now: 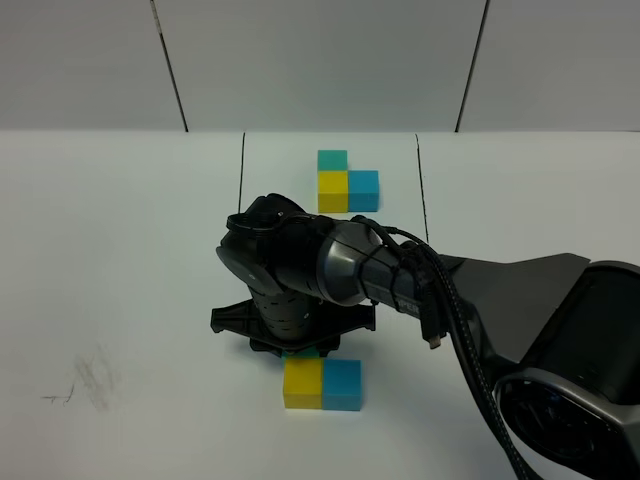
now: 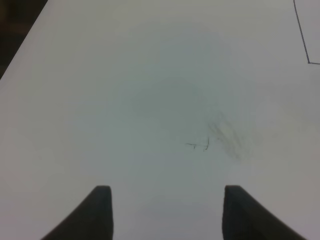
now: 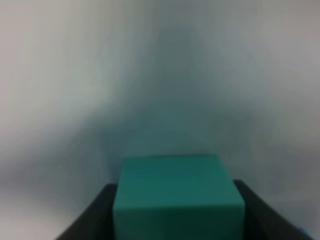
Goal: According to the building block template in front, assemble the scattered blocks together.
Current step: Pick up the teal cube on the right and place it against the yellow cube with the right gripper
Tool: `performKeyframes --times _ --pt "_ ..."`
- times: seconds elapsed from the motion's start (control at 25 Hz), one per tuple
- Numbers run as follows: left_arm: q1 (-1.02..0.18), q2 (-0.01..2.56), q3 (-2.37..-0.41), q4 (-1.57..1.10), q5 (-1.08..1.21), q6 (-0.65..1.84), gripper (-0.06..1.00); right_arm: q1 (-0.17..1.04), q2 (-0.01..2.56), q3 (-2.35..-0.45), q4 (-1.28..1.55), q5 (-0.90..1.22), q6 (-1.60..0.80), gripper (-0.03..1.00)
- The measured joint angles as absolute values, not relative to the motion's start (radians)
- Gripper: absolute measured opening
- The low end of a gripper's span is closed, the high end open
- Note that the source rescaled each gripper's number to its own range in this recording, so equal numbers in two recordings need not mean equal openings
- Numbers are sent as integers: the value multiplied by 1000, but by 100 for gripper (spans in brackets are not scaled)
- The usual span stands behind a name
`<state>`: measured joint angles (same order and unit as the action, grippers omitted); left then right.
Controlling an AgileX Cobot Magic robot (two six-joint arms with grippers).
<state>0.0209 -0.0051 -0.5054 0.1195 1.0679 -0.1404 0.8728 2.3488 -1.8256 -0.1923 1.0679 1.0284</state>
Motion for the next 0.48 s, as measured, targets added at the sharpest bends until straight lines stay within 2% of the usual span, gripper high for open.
performKeyframes --times 0.48 --pt "21 -5 -505 120 1068 -140 11 871 2350 -1827 -169 1067 975 25"
